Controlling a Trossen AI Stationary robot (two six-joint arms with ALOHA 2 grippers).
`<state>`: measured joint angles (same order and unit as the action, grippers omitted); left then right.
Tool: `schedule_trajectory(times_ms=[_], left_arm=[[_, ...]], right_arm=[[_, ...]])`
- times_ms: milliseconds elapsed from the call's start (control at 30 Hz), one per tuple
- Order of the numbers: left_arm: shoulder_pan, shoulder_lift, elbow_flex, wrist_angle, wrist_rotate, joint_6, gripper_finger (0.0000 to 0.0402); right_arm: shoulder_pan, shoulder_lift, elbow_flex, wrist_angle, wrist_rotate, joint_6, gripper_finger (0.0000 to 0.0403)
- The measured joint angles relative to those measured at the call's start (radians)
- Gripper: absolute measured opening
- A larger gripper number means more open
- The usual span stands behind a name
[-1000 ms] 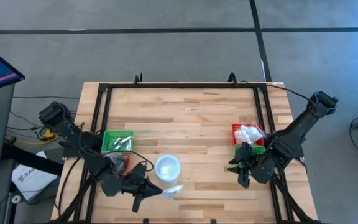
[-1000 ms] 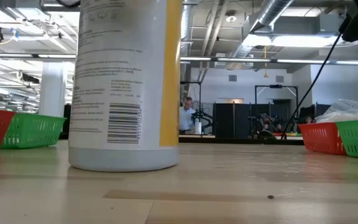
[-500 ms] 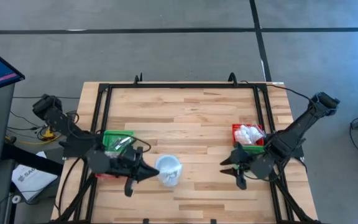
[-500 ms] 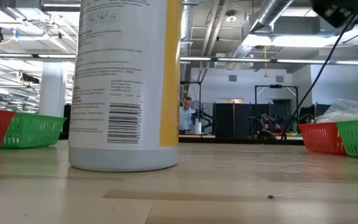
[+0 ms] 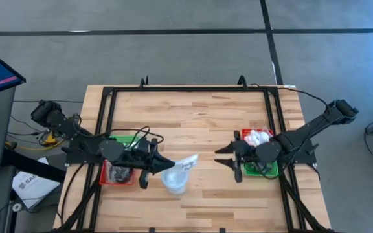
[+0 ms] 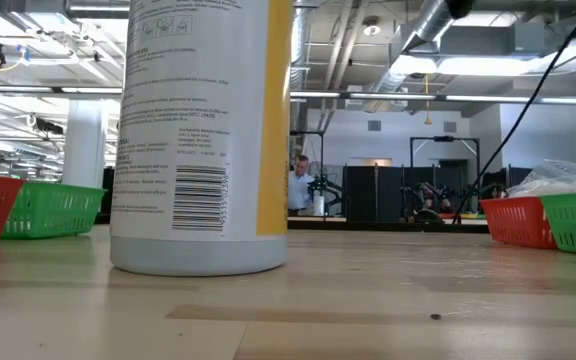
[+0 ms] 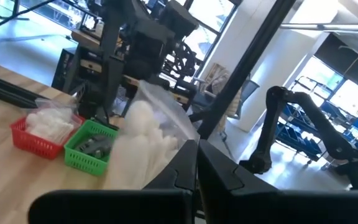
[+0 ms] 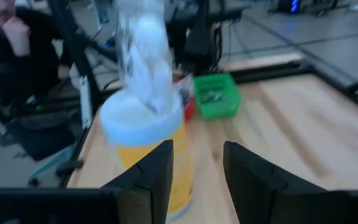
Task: Pick & Place Travel size toiletries
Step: Put the white vanity pack into the right red bin
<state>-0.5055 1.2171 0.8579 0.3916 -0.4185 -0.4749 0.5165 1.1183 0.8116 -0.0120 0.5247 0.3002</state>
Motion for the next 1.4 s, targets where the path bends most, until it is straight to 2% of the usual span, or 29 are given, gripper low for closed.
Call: schedule_trajectory(times_ms=[300, 433, 533, 667, 867, 1067, 1133, 1267, 1400], left_arm=[[0.041, 0.000, 0.000, 0.001, 0.009, 0.028, 0.0000], [0.067, 0.023, 0.000, 0.007, 0.010, 0.029, 0.0000], [0.088, 0.050, 0.000, 0.032, 0.048, 0.027, 0.0000], [0.102, 0.077, 0.000, 0.068, 0.084, 0.027, 0.0000], [0.115, 0.083, 0.000, 0.075, 0.085, 0.028, 0.0000], [0.115, 0.083, 0.000, 0.074, 0.085, 0.050, 0.0000], [0.114, 0.083, 0.000, 0.073, 0.085, 0.051, 0.0000], [0.120, 0.083, 0.000, 0.070, 0.085, 0.052, 0.0000], [0.121, 0.083, 0.000, 0.069, 0.085, 0.052, 0.0000]], right_arm=[[-0.078, 0.000, 0.000, 0.150, -0.012, -0.067, 0.0135], [-0.111, 0.029, -0.001, 0.234, -0.073, -0.127, 0.0138], [-0.130, 0.066, 0.002, 0.316, -0.128, -0.158, 0.0139], [-0.152, 0.119, 0.000, 0.358, -0.140, -0.172, 0.0139], [-0.180, 0.176, 0.000, 0.411, -0.182, -0.172, 0.0141], [-0.192, 0.178, 0.000, 0.435, -0.188, -0.173, 0.0136], [-0.191, 0.176, 0.000, 0.443, -0.192, -0.178, 0.0130], [-0.190, 0.174, 0.000, 0.454, -0.272, -0.178, 0.0100], [-0.190, 0.174, 0.000, 0.448, -0.309, -0.180, 0.0035]])
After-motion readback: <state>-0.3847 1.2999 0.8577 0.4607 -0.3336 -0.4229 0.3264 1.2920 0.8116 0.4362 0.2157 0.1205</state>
